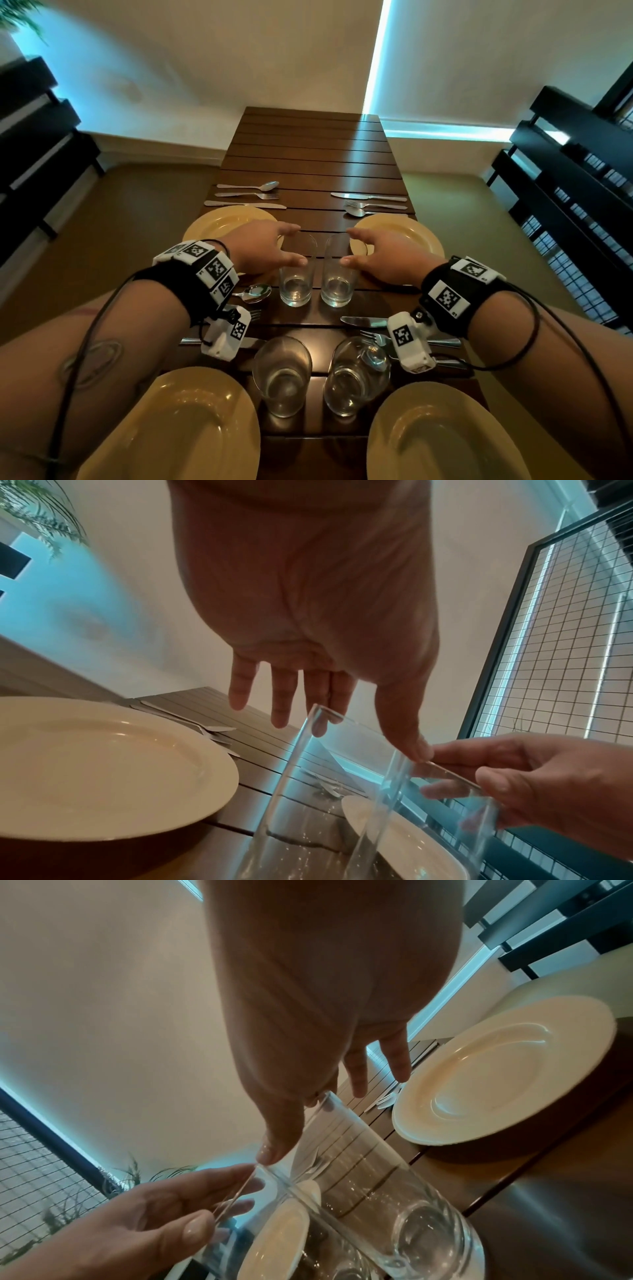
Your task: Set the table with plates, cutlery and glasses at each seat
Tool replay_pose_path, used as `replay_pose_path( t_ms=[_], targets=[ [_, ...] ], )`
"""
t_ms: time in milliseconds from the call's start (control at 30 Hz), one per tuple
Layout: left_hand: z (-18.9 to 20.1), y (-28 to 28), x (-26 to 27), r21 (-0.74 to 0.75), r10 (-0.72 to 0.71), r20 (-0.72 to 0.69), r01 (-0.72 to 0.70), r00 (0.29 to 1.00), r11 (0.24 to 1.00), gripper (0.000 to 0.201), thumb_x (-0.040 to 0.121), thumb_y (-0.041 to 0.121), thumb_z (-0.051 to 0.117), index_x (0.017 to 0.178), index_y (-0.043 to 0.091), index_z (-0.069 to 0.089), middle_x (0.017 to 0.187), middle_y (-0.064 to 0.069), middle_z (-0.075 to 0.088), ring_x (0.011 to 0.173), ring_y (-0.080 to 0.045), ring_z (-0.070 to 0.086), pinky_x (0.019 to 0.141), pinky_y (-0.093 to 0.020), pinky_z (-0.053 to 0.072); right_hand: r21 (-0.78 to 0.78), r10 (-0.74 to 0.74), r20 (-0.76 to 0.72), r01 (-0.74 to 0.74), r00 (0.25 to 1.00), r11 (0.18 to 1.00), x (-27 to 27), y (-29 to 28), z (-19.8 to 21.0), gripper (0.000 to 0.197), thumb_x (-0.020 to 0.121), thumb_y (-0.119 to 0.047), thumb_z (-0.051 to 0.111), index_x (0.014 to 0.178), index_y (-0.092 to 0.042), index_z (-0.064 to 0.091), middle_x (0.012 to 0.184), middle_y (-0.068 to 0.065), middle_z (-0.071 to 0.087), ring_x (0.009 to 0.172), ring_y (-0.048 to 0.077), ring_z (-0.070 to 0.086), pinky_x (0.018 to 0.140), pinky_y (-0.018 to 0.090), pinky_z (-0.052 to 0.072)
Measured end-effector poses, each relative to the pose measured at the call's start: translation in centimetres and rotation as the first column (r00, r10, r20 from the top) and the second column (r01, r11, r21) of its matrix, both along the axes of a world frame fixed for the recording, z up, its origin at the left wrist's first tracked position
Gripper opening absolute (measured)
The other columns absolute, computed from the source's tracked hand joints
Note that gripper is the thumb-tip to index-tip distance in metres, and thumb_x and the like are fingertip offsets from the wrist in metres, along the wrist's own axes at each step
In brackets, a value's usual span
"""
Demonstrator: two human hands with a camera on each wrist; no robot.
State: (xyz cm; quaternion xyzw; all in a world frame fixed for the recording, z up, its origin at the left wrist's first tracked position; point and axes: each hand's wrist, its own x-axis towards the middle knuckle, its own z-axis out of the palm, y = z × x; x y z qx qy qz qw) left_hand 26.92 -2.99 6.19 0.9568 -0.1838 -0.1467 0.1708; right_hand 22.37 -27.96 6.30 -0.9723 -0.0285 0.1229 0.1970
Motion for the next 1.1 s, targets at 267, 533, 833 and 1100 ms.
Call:
replay_pose_path(
  t_ms=[267,533,833,1100],
  targets=[
    [0.1,0.0,1.7,0.025,0.015,-0.022,-0.015,1.0,1.0,0.084,0.086,0.06,0.067,0.157,0.03,0.034,0.157,-0.002,0.045,0.143,-0.023,0.042,0.113,-0.037,0.037,0.012,-0.044,-0.002,0.044,0.999,0.999,1.8,-0.3,-0.1,0.075,0.088,-0.06,0.056,0.153,-0.033,0.029,0.133,0.011,0.063,0.13,0.026,0.052,0.099,0.033,0.039],
    [0.3,-0.1,1.5,0.03,0.029,-0.041,-0.027,0.999,0.999,0.082,0.089,0.058,0.065,0.158,0.032,0.03,0.156,-0.005,0.046,0.143,-0.023,0.043,0.111,-0.034,0.037,0.028,-0.039,-0.004,0.04,0.999,0.999,1.6,-0.3,0.2,0.074,0.09,-0.059,0.055,0.153,-0.034,0.028,0.131,0.01,0.064,0.127,0.025,0.053,0.096,0.031,0.038],
    [0.4,-0.2,0.9,0.016,0.04,-0.081,-0.039,0.996,0.999,0.081,0.093,0.055,0.061,0.16,0.031,0.023,0.158,-0.005,0.043,0.142,-0.025,0.043,0.109,-0.033,0.036,0.058,-0.035,-0.001,0.035,0.999,0.998,1.5,-0.1,-0.1,0.075,0.091,-0.056,0.055,0.155,-0.031,0.024,0.131,0.014,0.064,0.124,0.028,0.056,0.098,0.033,0.04],
    [1.1,0.2,-0.4,-0.159,0.134,-0.049,-0.14,0.99,0.977,0.075,0.098,0.061,0.045,0.162,0.033,0.014,0.165,-0.005,0.03,0.149,-0.026,0.034,0.118,-0.038,0.029,0.263,-0.099,0.106,0.068,0.989,0.962,0.6,-0.8,0.0,0.075,0.093,-0.056,0.052,0.155,-0.028,0.022,0.162,0.002,0.028,0.147,0.021,0.028,0.116,0.034,0.025]
  ],
)
